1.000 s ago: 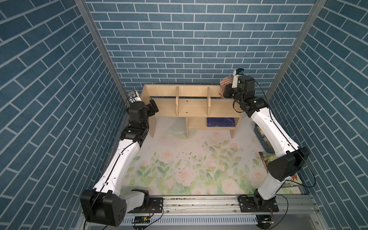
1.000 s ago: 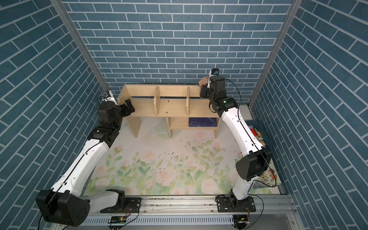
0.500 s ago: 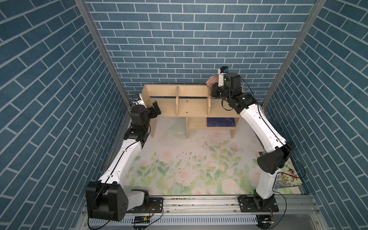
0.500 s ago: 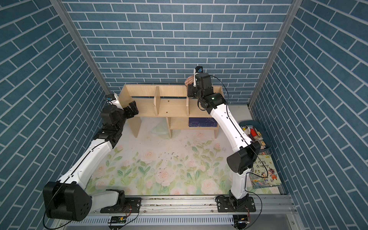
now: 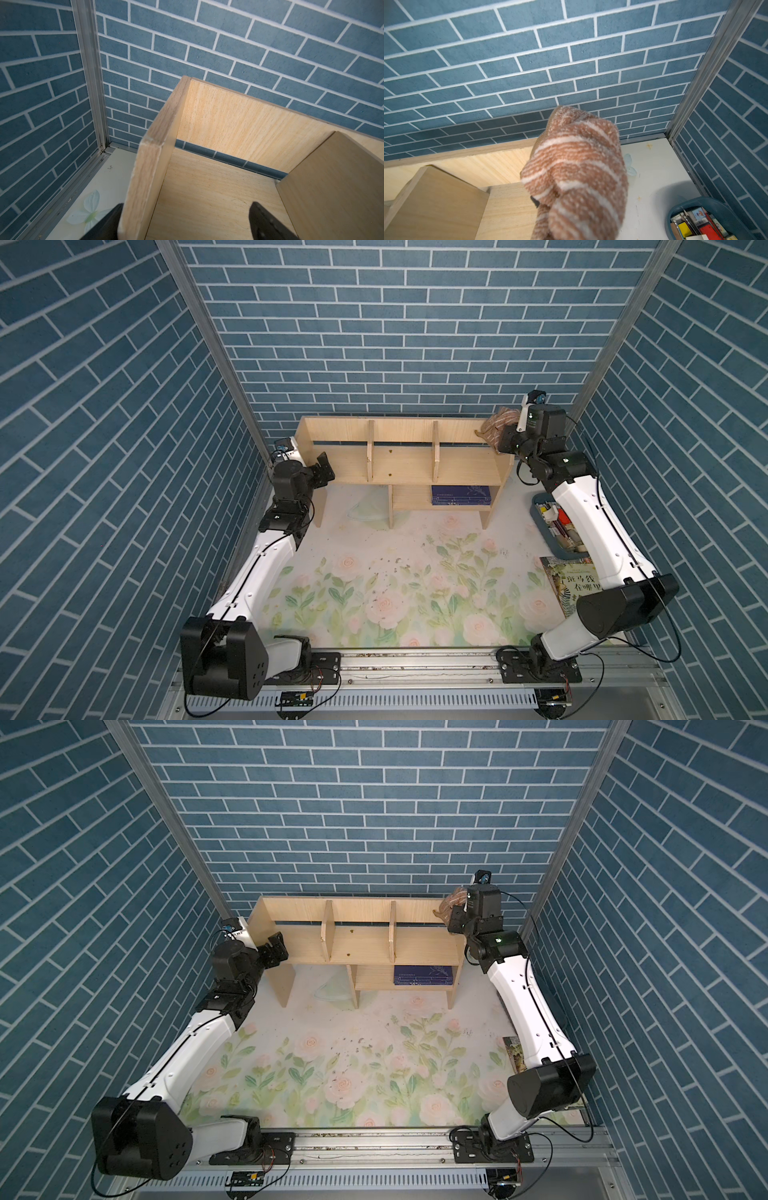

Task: Wipe the bookshelf clean with a cloth
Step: Wipe the dust from the shelf.

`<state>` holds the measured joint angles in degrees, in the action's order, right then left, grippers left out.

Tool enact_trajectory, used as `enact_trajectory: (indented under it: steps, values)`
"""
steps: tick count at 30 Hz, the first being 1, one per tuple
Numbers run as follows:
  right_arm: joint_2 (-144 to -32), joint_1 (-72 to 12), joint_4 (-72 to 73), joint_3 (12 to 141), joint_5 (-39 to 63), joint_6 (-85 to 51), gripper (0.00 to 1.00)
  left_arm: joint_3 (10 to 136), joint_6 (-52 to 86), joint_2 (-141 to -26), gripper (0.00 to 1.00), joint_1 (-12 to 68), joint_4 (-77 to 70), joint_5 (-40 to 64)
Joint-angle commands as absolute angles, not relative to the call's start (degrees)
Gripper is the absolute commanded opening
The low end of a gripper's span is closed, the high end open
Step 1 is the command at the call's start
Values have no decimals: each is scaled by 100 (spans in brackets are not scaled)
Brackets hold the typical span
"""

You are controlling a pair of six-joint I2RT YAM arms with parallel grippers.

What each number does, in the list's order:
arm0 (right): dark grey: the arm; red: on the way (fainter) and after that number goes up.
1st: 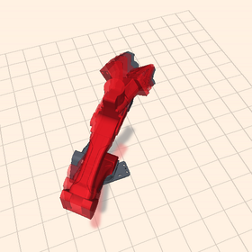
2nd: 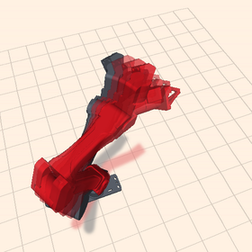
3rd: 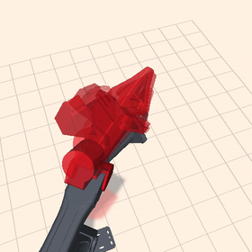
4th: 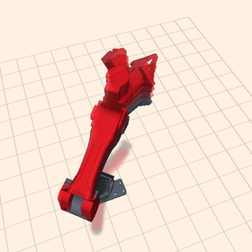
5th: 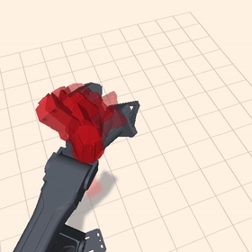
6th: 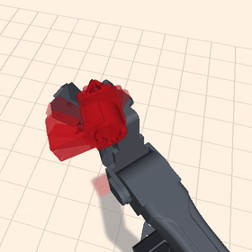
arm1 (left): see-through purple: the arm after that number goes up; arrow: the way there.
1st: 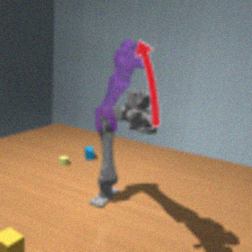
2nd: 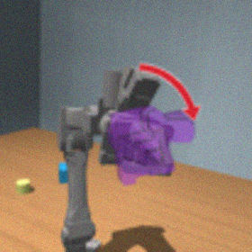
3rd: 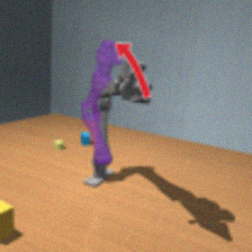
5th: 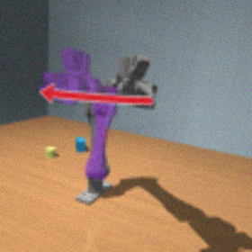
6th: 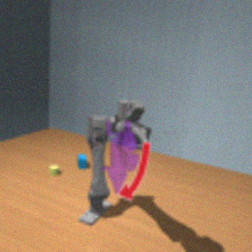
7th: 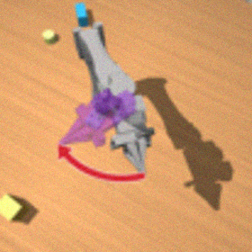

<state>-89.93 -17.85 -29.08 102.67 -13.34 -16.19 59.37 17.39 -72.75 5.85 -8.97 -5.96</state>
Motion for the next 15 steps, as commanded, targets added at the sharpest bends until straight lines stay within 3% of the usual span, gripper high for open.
enact_trajectory:
  steps: [1,5,15]
  values:
    - [-8976,-1753,-2756,10136,-1294,-1661,0,5854,1754,-7255,93,554,-1081,-413]
    - [-9202,-1987,-2679,10353,-1000,-1712,0,5832,1741,-7198,92,554,-1087,-391]
    - [-9926,-3185,-2917,11236,-1345,-1529,0,5781,1719,-7199,92,554,-1132,-330]
